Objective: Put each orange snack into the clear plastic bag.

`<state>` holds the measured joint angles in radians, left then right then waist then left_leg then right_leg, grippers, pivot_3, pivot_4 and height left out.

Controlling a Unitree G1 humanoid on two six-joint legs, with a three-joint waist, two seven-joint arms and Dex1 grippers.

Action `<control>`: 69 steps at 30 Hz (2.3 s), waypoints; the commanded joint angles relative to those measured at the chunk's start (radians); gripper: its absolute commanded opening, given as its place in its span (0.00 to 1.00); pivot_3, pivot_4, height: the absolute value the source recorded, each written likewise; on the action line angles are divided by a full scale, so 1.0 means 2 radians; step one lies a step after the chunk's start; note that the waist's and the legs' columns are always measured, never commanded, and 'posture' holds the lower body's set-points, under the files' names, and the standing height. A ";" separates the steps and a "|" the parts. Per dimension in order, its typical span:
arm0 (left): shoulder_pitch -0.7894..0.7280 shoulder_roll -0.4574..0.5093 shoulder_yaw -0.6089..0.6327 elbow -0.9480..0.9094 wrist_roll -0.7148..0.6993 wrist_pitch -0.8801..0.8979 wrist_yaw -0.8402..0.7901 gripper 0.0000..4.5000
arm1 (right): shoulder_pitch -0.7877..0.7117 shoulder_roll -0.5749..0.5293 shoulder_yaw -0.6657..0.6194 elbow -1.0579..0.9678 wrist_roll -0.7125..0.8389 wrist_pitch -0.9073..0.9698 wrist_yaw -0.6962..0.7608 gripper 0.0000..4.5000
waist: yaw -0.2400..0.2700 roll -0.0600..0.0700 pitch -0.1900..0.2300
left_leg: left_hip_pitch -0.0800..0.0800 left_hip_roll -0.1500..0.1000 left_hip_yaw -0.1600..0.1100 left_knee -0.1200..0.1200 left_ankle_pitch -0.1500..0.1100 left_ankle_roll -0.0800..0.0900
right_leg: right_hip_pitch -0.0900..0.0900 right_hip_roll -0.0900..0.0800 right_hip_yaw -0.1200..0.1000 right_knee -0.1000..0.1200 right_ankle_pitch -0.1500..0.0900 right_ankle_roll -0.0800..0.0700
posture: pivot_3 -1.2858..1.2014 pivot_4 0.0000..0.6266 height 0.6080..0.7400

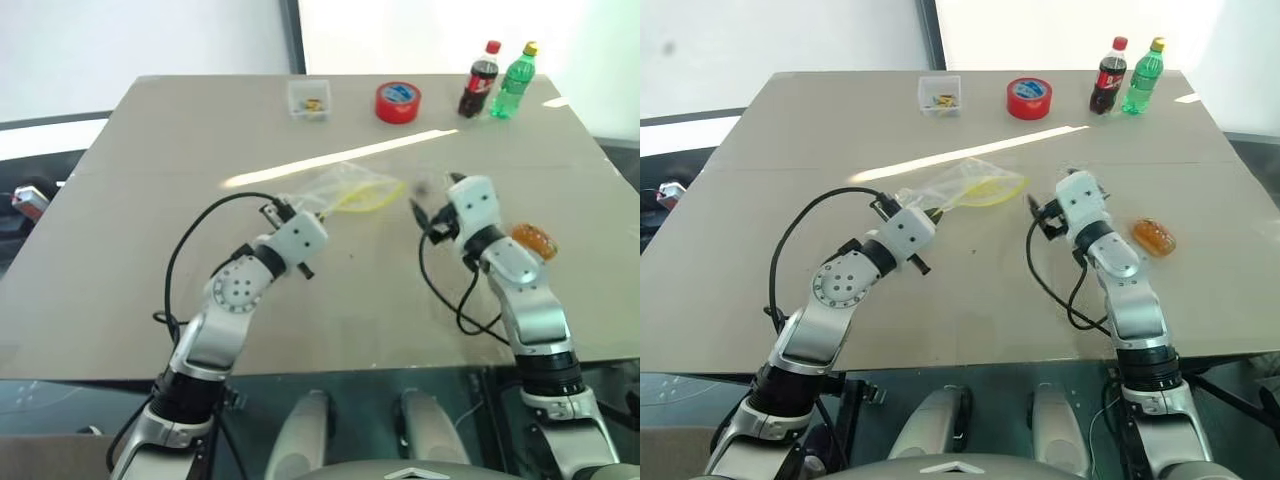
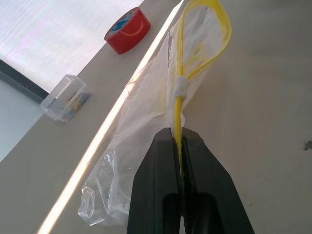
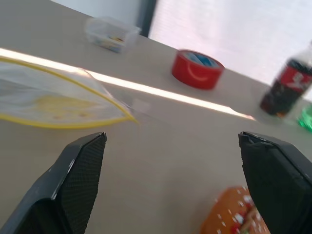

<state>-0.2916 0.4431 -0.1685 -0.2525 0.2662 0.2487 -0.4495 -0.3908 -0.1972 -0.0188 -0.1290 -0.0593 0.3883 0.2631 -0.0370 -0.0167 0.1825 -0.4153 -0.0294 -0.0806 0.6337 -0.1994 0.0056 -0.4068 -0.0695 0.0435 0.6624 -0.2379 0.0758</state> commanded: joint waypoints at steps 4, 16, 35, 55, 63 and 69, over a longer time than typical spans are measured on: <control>-0.016 -0.004 0.001 -0.003 -0.001 -0.009 0.002 0.00 | -0.044 0.038 -0.049 0.069 0.001 0.046 -0.105 0.99 | -0.001 0.000 0.000 | 0.000 0.000 0.000 0.000 0.000 0.000 | 0.000 0.000 0.000 0.000 0.000 0.000 | 0.52 0.24 1.00; -0.014 -0.006 0.003 -0.006 0.001 -0.006 0.002 0.00 | -0.082 0.052 -0.064 0.127 0.038 0.063 -0.124 0.99 | -0.002 0.000 0.000 | 0.000 0.000 0.002 0.000 0.000 0.000 | 0.000 0.000 0.000 0.000 0.000 0.000 | 0.52 0.24 1.00; -0.013 -0.008 -0.001 0.000 0.001 -0.011 0.001 0.00 | -0.071 0.027 -0.054 0.117 0.050 0.067 -0.100 0.37 | -0.002 0.000 0.000 | 0.000 0.000 0.002 0.000 0.000 0.000 | 0.000 0.000 0.000 0.000 0.000 0.000 | 0.52 0.24 1.00; -0.015 -0.013 -0.001 0.002 0.003 -0.011 0.005 0.00 | -0.034 -0.032 0.035 -0.040 0.202 0.068 0.169 0.00 | -0.001 0.000 0.000 | 0.000 0.000 0.001 0.000 0.000 0.000 | 0.000 0.000 0.000 0.000 0.000 0.000 | 0.52 0.24 1.00; -0.008 -0.021 -0.007 -0.014 -0.002 -0.018 -0.001 0.00 | -0.050 -0.026 0.053 0.005 0.186 0.067 0.158 0.00 | -0.001 0.000 0.000 | 0.000 0.000 0.000 0.000 0.000 0.000 | 0.000 0.000 0.000 0.000 0.000 0.000 | 0.52 0.24 1.00; 0.003 -0.008 -0.014 -0.023 -0.010 -0.059 -0.017 0.00 | -0.063 -0.031 0.050 0.021 0.186 0.086 0.145 0.00 | -0.001 0.000 0.000 | 0.000 0.000 0.000 0.000 0.000 0.000 | 0.000 0.000 0.000 0.000 0.000 0.000 | 0.52 0.24 1.00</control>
<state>-0.2873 0.4128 -0.1976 -0.2470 0.2530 0.1693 -0.4759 -0.4934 -0.2558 0.0995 -0.0689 0.3076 0.5535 0.5587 -0.0385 -0.0164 0.1825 -0.4157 -0.0291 -0.0813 0.6334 -0.1994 0.0056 -0.4068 -0.0694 0.0427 0.6617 -0.2379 0.0759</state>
